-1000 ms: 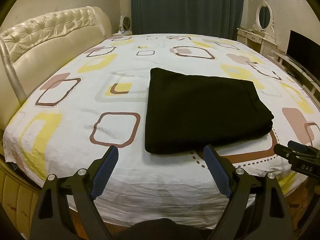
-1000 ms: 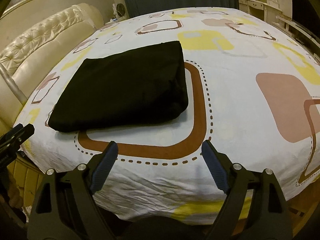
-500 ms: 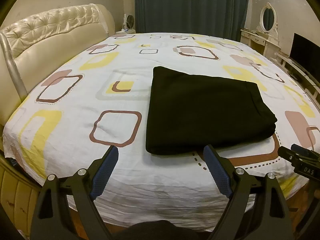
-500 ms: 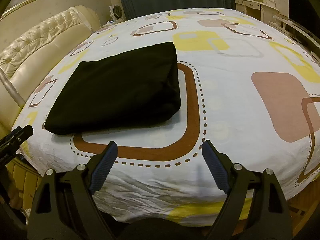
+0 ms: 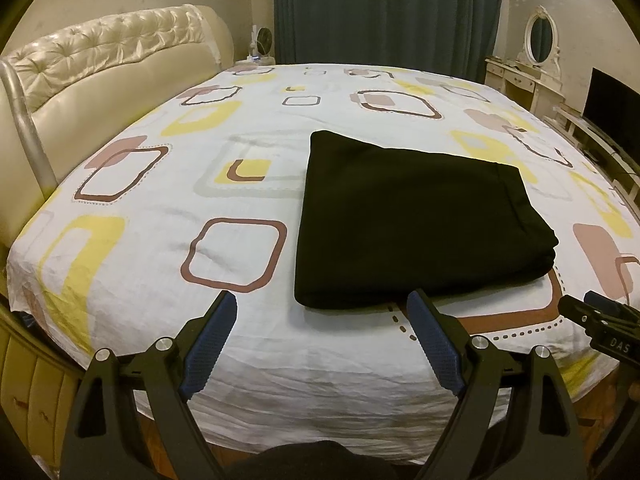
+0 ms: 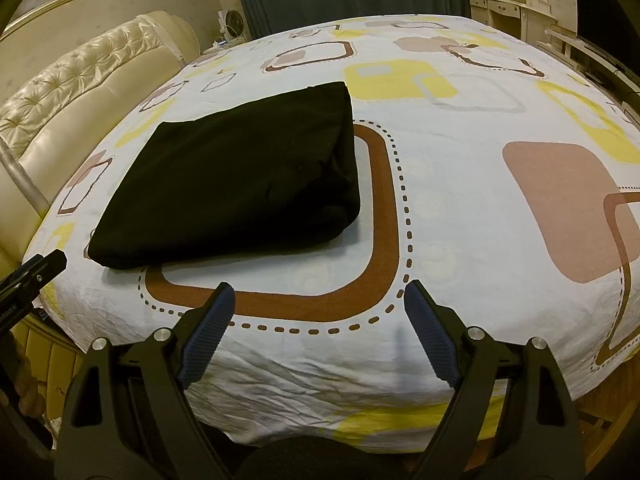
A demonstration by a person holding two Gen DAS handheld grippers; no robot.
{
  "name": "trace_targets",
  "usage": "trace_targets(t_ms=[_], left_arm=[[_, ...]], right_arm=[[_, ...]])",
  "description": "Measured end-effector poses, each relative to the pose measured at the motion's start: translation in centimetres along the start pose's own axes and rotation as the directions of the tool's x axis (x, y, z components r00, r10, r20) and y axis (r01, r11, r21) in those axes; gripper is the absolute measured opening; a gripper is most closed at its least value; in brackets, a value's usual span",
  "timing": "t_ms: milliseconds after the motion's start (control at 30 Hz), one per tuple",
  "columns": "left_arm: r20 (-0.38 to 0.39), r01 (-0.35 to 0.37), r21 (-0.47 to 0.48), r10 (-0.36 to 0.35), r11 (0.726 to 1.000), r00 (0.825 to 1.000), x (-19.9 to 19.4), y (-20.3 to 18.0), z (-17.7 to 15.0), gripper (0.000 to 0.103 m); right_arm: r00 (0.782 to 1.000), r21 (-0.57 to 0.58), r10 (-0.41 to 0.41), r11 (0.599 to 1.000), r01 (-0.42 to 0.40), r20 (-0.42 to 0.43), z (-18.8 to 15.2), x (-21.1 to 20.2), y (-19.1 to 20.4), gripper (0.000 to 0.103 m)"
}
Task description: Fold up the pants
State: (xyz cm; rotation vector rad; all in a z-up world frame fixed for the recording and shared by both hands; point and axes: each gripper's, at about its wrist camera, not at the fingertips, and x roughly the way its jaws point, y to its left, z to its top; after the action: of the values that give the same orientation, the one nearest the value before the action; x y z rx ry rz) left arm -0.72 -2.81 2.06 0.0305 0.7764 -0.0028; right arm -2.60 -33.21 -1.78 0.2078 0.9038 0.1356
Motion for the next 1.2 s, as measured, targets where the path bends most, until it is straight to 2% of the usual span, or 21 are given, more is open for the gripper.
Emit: trace_targets(t_ms=[1200], left_arm=[[0.029,-0.030,0.035,0.029,0.999,0.999,-0.24,-0.51,0.18,0.086]], right_arm=[[1.000,-0.015,0.010,1.000,-0.010,-0.021,-0.45,0.52,0.17,0.086]])
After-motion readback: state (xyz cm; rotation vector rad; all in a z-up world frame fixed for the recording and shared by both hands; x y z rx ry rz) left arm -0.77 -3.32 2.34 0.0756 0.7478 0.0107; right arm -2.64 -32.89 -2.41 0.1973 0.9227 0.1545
